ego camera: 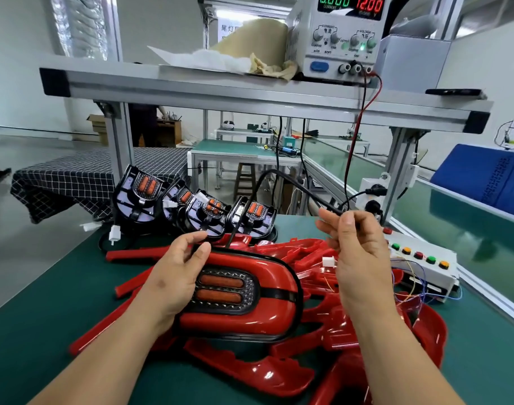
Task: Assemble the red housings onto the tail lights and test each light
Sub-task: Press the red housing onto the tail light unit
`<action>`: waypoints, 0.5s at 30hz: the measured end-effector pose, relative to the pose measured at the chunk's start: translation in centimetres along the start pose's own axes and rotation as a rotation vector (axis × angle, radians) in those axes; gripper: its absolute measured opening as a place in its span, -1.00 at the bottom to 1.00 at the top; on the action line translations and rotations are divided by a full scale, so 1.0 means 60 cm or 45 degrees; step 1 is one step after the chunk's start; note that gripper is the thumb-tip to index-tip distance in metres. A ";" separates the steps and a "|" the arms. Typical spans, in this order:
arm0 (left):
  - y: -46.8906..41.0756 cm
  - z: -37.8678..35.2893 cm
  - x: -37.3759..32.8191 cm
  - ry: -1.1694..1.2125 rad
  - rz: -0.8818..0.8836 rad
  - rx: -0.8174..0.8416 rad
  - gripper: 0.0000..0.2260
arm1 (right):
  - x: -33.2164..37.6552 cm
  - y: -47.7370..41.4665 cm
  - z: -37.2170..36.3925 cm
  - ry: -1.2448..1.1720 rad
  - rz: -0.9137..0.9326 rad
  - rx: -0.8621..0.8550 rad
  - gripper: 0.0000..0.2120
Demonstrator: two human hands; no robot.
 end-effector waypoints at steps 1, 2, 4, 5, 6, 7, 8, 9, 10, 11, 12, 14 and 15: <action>0.001 0.000 0.000 -0.030 -0.012 -0.005 -0.86 | -0.002 0.000 0.000 0.045 0.023 -0.008 -0.85; 0.001 0.001 0.001 -0.046 -0.018 -0.010 -0.86 | -0.004 0.000 0.001 0.077 0.039 -0.014 -0.84; 0.002 0.002 0.002 -0.069 -0.018 -0.032 -0.86 | -0.008 -0.001 0.004 0.117 0.043 -0.027 -0.83; 0.002 0.003 0.004 -0.074 -0.014 -0.040 -0.86 | -0.010 -0.001 0.006 0.132 0.036 -0.031 -0.83; 0.002 0.004 0.005 -0.080 -0.009 -0.049 -0.86 | -0.012 -0.002 0.007 0.145 0.029 -0.035 -0.82; 0.003 0.005 0.006 -0.085 -0.006 -0.057 -0.86 | -0.013 -0.002 0.008 0.153 0.024 -0.036 -0.82; 0.006 0.005 0.005 -0.083 -0.003 -0.060 -0.87 | -0.013 -0.002 0.009 0.161 0.019 -0.039 -0.83; 0.008 0.006 0.005 -0.077 0.001 -0.064 -0.86 | -0.014 -0.002 0.010 0.162 0.012 -0.041 -0.83; 0.009 0.005 0.005 -0.072 0.006 -0.069 -0.84 | -0.013 -0.002 0.011 0.161 0.010 -0.043 -0.83; 0.010 0.005 0.004 -0.087 0.004 -0.081 -0.80 | -0.012 -0.001 0.011 0.158 0.014 -0.043 -0.84; 0.012 0.006 0.000 -0.153 -0.031 -0.109 -0.76 | -0.010 -0.001 0.011 0.163 0.026 -0.042 -0.84; 0.022 0.009 -0.022 -0.428 -0.200 -0.242 -0.70 | -0.006 -0.001 0.009 0.176 0.058 -0.025 -0.84; 0.030 0.008 -0.038 -0.517 -0.327 -0.303 -0.70 | -0.003 0.001 0.007 0.178 0.070 -0.011 -0.83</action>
Point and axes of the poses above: each hand's wrist, its own y-axis away from the middle knuckle, its own z-axis out of the back of the hand, x = y × z, the point moved 2 cm from there along -y, towards the middle knuckle, and after that the axes turned 4 degrees about z, right-handed, at the moved point
